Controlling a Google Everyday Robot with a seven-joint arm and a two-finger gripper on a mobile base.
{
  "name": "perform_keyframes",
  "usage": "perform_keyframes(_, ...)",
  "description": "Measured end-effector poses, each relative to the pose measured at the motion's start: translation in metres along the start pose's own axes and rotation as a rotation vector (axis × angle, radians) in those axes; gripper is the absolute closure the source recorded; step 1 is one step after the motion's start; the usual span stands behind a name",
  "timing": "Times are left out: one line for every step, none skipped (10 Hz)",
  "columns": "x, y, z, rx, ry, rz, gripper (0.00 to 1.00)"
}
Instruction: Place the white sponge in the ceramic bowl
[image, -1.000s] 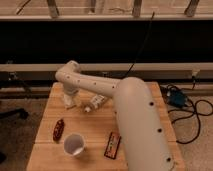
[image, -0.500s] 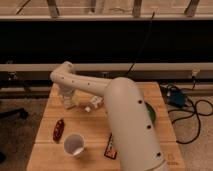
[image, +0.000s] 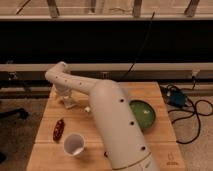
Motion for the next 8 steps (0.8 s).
perform_keyframes(0.001, 0.000, 0.001, -0.006, -0.002, -0.009, 0.23)
perform_keyframes(0.002, 0.001, 0.001, -0.007, -0.005, -0.014, 0.29)
perform_keyframes(0.004, 0.008, 0.002, -0.014, -0.008, -0.015, 0.41)
perform_keyframes(0.005, 0.014, 0.005, -0.015, -0.015, -0.012, 0.51)
perform_keyframes(0.003, 0.017, 0.007, -0.015, -0.021, -0.012, 0.62)
perform_keyframes(0.001, 0.019, 0.008, -0.013, -0.026, -0.010, 0.69)
perform_keyframes(-0.002, 0.022, 0.010, -0.011, -0.035, -0.010, 0.83)
perform_keyframes(-0.006, 0.023, 0.012, -0.007, -0.043, -0.011, 0.92)
